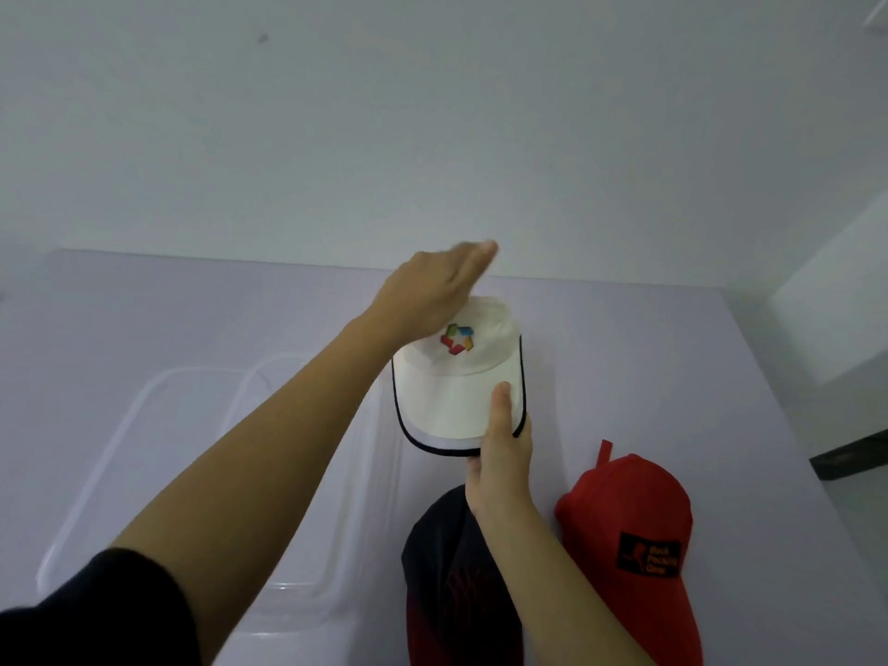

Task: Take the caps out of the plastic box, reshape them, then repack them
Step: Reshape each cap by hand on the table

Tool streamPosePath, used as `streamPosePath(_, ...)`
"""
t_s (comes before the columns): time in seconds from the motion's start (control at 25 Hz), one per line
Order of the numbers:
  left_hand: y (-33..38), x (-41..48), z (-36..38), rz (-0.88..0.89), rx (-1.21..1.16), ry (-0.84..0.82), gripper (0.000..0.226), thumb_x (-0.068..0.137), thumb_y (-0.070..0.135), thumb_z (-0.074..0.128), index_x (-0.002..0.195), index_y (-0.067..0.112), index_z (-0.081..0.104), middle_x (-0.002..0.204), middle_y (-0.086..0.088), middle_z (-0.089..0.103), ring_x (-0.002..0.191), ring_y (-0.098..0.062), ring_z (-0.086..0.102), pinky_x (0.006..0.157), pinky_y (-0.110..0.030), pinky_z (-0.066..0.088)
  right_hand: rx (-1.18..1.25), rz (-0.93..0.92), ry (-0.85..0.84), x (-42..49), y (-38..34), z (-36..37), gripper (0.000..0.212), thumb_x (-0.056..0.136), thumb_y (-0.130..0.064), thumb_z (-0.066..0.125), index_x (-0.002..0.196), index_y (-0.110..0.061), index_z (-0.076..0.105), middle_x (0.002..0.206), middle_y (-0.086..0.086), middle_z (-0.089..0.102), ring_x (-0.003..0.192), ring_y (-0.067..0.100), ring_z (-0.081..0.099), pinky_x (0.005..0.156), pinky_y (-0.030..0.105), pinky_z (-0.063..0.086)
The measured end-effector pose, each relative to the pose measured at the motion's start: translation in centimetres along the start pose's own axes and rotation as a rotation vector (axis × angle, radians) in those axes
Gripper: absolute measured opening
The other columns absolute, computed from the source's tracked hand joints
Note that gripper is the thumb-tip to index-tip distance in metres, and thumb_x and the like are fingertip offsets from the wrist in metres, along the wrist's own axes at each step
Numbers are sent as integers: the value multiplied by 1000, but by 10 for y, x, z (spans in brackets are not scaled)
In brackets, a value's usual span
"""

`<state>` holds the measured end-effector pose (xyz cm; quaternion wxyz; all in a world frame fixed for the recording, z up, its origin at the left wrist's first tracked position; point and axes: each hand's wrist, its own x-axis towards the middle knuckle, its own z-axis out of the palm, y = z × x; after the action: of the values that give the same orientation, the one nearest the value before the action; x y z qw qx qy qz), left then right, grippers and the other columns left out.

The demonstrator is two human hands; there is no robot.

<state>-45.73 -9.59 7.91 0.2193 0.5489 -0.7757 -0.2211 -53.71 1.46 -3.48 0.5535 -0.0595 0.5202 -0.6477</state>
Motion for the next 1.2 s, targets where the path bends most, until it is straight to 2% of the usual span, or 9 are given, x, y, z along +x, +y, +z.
streamPosePath(0.12, -36, -13, 13, -421, -425, 288, 47, 97, 34, 41, 139, 14, 38, 141, -9, 46, 127, -25, 44, 102, -34, 35, 122, 58, 4, 10, -4, -1, 24, 90, -36, 57, 113, -29, 56, 116, -2, 64, 102, 14, 63, 75, 27, 55)
streamPosePath(0.24, -57, -54, 52, -972, -1137, 10, 51, 90, 32, 54, 134, 16, 34, 134, -15, 44, 117, -36, 50, 83, -50, 50, 170, 52, -15, 24, -8, -1, 36, 90, -37, 57, 124, -25, 53, 118, -1, 64, 101, 15, 64, 68, 25, 57)
streamPosePath(0.32, -58, -72, 73, -953, -1535, -155, 35, 90, 20, 55, 121, 8, 46, 126, -20, 52, 115, -39, 55, 81, -50, 54, 149, 67, -25, 32, -6, 0, 44, 89, -38, 58, 129, -23, 51, 116, 1, 65, 98, 17, 66, 64, 26, 57)
streamPosePath(0.44, -65, -72, 91, -891, -1804, -93, 20, 93, 3, 49, 111, -1, 54, 125, -23, 58, 118, -35, 56, 94, -43, 51, 55, 123, -40, 48, 1, -3, 46, 89, -35, 59, 130, -17, 48, 116, 6, 63, 101, 22, 64, 65, 30, 59)
streamPosePath(0.6, -92, -62, 111, -1011, -1691, -73, 17, 93, 1, 50, 109, -4, 53, 109, -20, 62, 103, -31, 62, 89, -40, 50, -196, 271, -125, 83, 2, -25, 51, 90, -23, 59, 133, -1, 43, 125, 14, 57, 103, 23, 60, 73, 29, 57)
streamPosePath(0.76, -108, -61, 141, -1096, -1481, -91, 22, 94, 0, 50, 116, -1, 52, 112, -15, 61, 96, -27, 62, 84, -39, 52, -477, 357, -105, 115, 25, -52, 53, 90, -24, 60, 131, 6, 44, 130, 19, 55, 112, 28, 58, 85, 31, 52)
streamPosePath(0.92, -121, -66, 168, -1084, -1399, -31, 43, 92, 1, 53, 133, -1, 40, 130, -16, 53, 105, -28, 59, 79, -41, 56, -604, 291, -47, 119, 44, -64, 65, 89, -26, 61, 140, -10, 25, 134, 4, 42, 116, 25, 51, 91, 42, 53)
streamPosePath(1.04, -125, -70, 177, -1163, -1183, 7, 49, 90, 8, 60, 130, 1, 32, 122, -12, 49, 104, -26, 54, 77, -36, 53, -882, 144, -63, 111, 48, -68, 60, 92, -33, 54, 140, -16, 22, 137, 7, 44, 120, 27, 49, 101, 44, 45)
streamPosePath(1.2, -124, -73, 174, -1114, -727, -194, 41, 90, 30, 59, 118, 8, 40, 116, -14, 55, 90, -27, 63, 55, -27, 54, -1346, -1, -85, 101, 42, -65, 53, 97, -41, 40, 139, -10, 29, 133, 16, 47, 111, 30, 52, 84, 33, 41)
